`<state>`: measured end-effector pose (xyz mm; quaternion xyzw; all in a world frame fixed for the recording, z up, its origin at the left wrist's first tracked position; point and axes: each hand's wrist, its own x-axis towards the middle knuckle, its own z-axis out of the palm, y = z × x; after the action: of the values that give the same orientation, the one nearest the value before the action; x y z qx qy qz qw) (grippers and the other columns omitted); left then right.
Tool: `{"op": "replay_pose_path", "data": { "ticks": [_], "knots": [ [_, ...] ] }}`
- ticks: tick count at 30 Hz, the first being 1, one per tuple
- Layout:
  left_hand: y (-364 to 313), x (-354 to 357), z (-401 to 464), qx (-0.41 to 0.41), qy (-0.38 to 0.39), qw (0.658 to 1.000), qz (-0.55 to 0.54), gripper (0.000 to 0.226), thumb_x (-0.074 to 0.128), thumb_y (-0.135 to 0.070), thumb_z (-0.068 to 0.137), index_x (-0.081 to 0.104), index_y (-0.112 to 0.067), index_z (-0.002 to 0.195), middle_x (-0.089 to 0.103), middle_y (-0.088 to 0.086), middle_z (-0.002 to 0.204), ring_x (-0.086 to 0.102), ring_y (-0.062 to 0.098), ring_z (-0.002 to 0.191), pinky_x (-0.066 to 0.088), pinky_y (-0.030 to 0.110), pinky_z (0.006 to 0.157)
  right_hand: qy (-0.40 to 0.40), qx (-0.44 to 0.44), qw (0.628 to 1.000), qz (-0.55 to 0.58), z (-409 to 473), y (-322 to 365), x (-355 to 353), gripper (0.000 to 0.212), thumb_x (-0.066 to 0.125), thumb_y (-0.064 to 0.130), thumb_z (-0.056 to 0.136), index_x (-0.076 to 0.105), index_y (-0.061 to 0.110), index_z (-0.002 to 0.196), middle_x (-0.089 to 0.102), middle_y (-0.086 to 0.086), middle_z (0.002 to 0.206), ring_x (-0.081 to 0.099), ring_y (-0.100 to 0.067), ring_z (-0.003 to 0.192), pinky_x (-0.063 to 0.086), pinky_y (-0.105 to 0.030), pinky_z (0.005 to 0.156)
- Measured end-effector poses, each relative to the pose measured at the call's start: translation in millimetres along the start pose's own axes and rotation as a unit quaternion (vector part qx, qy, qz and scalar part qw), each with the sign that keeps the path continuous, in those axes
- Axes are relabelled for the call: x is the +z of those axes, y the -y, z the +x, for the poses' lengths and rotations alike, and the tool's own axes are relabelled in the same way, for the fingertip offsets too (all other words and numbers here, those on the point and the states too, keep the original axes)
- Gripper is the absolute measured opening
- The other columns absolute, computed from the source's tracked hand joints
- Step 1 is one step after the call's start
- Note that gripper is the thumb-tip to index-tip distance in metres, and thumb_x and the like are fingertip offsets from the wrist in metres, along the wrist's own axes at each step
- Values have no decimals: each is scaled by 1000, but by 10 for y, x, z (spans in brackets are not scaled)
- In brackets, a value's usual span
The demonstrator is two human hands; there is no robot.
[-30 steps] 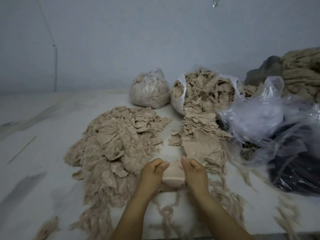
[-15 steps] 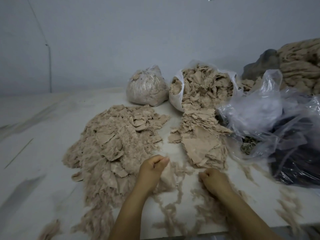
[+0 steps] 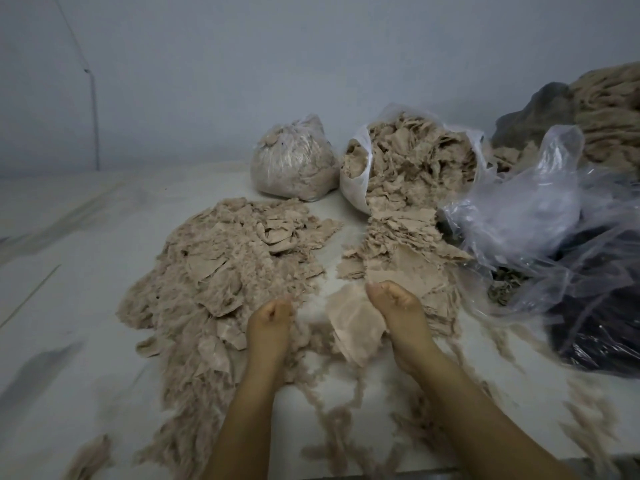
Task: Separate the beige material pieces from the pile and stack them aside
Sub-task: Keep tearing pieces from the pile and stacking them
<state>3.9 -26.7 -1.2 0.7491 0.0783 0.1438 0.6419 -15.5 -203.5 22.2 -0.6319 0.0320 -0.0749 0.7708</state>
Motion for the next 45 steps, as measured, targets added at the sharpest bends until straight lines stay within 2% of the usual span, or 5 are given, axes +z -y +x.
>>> {"op": "replay_pose_path", "data": {
  "ticks": [7,13,27,39,45],
  "knots": [
    [-187,460,-256,-177,227,954,-87,51,43,-56,93,74,-16,92,73,12,95,69,28,88,54,39,78,58,54,995,66,-24,-6,157,13,58,16,93,61,11,82,60,-4,65,56,-17,59,48,-29,55],
    [-155,460,-202,-162,47,967,-192,20,56,-25,94,65,-9,86,68,8,72,63,19,59,49,26,48,-29,13,998,53,64,-48,51,11,65,15,89,67,8,80,65,-4,67,60,-16,59,49,-25,50],
    [-2,-36,99,34,-10,927,374,28,62,-42,85,61,-16,98,57,7,106,54,27,100,44,37,82,-155,-36,838,-521,664,83,-533,50,57,43,91,44,15,131,38,-17,133,52,-35,106,41,-37,76],
    [-41,-117,-17,-48,56,997,-18,14,58,-7,91,62,-8,78,64,-3,64,59,6,56,47,15,51,166,-59,932,-317,-12,-505,471,12,70,20,85,59,21,88,54,11,78,47,1,70,38,-9,66],
    [-2,-259,71,142,183,947,222,40,54,-11,88,52,-25,126,46,-13,130,38,-1,124,26,25,111,122,34,989,-76,-13,-390,386,30,48,14,99,54,1,73,54,-5,65,48,-19,66,40,-35,66]
  ]
}}
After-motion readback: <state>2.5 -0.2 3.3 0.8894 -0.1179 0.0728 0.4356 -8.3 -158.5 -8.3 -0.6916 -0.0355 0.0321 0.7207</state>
